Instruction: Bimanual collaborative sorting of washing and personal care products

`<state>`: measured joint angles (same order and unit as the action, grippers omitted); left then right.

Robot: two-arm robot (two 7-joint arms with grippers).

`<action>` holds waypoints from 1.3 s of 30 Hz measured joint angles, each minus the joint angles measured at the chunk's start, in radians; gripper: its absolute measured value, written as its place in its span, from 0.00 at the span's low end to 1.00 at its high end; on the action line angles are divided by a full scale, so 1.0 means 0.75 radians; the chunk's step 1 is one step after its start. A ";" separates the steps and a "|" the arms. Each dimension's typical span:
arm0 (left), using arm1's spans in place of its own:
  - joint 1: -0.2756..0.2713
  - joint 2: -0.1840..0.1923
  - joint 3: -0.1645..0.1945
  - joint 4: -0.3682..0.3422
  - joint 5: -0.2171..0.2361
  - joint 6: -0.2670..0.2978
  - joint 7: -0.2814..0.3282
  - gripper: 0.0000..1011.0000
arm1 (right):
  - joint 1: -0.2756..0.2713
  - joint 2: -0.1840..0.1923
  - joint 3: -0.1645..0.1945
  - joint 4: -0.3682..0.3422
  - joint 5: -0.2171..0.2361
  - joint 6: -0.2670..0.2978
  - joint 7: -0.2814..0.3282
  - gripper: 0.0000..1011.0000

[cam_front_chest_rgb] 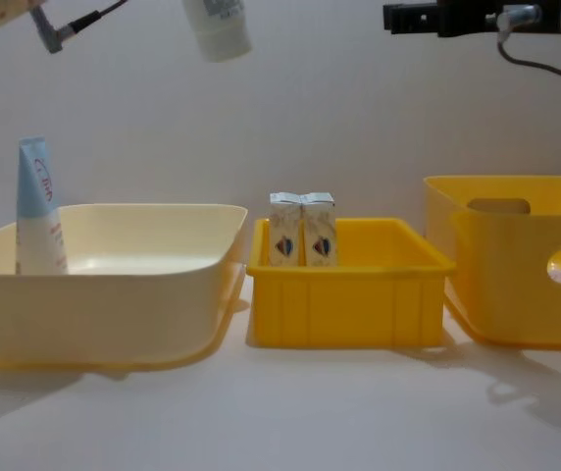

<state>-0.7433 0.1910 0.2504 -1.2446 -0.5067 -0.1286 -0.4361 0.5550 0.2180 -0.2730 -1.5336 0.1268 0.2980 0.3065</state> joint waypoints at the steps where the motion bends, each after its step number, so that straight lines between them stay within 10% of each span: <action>1: 0.002 0.000 0.001 -0.001 -0.001 0.001 0.003 0.18 | 0.002 0.000 -0.008 0.003 -0.002 0.000 0.001 0.99; 26: 0.014 -0.007 0.028 -0.007 -0.008 0.011 0.037 0.18 | 0.178 -0.035 -0.217 0.212 -0.023 -0.010 0.201 0.99; 39: 0.018 0.014 0.025 0.037 0.007 0.021 0.036 0.18 | 0.289 -0.104 -0.270 0.364 -0.048 -0.048 0.168 0.99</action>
<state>-0.7296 0.2015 0.2689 -1.2172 -0.5014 -0.1132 -0.4093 0.7715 0.1398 -0.4756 -1.2602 0.0906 0.2617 0.4329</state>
